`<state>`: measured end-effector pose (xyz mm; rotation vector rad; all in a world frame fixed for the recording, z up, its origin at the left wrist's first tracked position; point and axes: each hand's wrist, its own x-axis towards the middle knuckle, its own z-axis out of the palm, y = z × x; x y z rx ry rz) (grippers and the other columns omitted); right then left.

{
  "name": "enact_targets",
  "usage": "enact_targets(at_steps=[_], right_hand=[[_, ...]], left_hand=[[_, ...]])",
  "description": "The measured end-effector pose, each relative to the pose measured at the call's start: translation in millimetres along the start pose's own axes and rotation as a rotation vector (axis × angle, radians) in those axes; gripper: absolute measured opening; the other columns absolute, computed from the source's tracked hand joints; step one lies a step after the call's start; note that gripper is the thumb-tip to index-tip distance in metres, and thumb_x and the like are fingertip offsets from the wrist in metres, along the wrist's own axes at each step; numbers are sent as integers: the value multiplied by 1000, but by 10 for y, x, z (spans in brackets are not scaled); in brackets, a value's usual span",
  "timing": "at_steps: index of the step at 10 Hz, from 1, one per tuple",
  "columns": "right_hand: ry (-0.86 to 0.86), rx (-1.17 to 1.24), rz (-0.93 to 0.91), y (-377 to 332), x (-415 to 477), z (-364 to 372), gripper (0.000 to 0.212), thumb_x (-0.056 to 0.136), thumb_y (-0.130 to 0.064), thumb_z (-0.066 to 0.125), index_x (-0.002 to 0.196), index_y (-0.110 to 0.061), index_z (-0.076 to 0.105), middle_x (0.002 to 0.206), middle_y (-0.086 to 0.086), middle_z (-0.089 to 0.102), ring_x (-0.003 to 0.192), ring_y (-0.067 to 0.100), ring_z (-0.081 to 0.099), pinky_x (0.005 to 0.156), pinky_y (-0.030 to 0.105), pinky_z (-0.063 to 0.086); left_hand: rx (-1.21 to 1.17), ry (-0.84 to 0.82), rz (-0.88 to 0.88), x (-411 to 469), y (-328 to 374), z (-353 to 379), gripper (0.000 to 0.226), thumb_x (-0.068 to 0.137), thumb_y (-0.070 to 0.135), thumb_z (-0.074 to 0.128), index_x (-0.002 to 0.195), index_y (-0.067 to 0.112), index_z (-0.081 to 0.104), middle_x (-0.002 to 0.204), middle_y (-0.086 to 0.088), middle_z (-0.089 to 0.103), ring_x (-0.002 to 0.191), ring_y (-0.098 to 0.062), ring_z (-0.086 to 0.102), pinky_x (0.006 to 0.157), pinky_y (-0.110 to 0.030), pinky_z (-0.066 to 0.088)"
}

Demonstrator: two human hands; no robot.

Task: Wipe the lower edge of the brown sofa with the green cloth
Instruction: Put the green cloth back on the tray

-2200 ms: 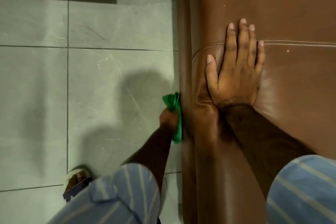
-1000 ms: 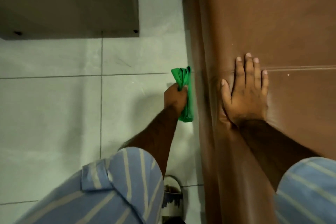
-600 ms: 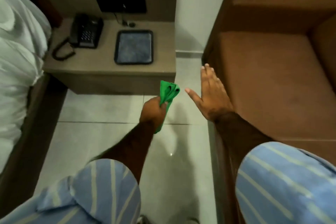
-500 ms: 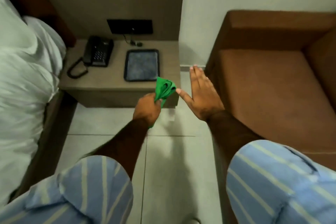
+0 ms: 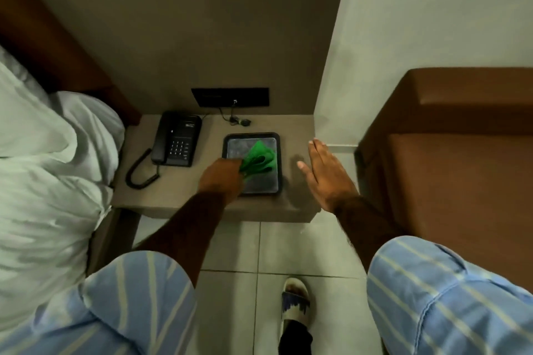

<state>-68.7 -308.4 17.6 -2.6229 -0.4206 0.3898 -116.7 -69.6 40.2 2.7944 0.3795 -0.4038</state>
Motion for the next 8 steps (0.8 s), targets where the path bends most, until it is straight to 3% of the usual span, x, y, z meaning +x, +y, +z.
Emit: enact_targets(at_steps=[1,3,4,5,6,7,8], right_hand=[[-76,-39,11,191,416,307,68,112,-47,27,168,-15,8,179,6,5,166,22,2,133,37,6],[-54,-116,69,634,938,930,67,112,-35,37,168,-7,11,178,12,11,165,26,8,136,41,12],[-146,-108,49,795,1031,1312,68,111,-33,43,167,-5,15,177,14,11,165,30,8,136,42,13],[-191,-96,35,920,975,1716,71,108,-28,52,165,0,20,176,19,10,164,35,9,135,50,18],[-159,-148,41,955,904,1907,77,105,-27,56,165,2,18,175,23,9,164,38,9,134,52,14],[-232,-147,46,912,991,1717,76,107,-30,55,165,1,17,176,22,8,164,38,8,135,53,15],[-233,-125,103,758,1142,1099,75,110,-40,45,166,-3,13,177,18,5,165,33,5,136,43,9]], left_hand=[[86,-37,12,548,-67,220,24,101,26,50,119,16,63,111,-12,69,102,-28,66,90,-41,55],[318,-47,106,1292,-58,767,38,94,11,54,132,9,57,126,-19,66,118,-39,62,97,-51,50],[329,-43,161,1404,-94,1156,41,94,11,51,135,9,54,130,-19,64,117,-40,62,94,-51,51],[268,-86,194,1338,-208,1599,47,95,18,51,141,9,50,146,-16,53,131,-37,52,99,-48,47],[205,-17,195,1226,-315,1812,62,96,46,50,144,7,49,154,-13,47,139,-35,46,105,-49,42],[214,-73,238,1190,-353,1690,76,96,63,37,150,9,40,160,-11,38,146,-31,36,113,-49,35],[233,-9,233,1261,-314,1163,86,92,70,26,150,7,40,160,-12,38,146,-31,38,115,-50,35]])
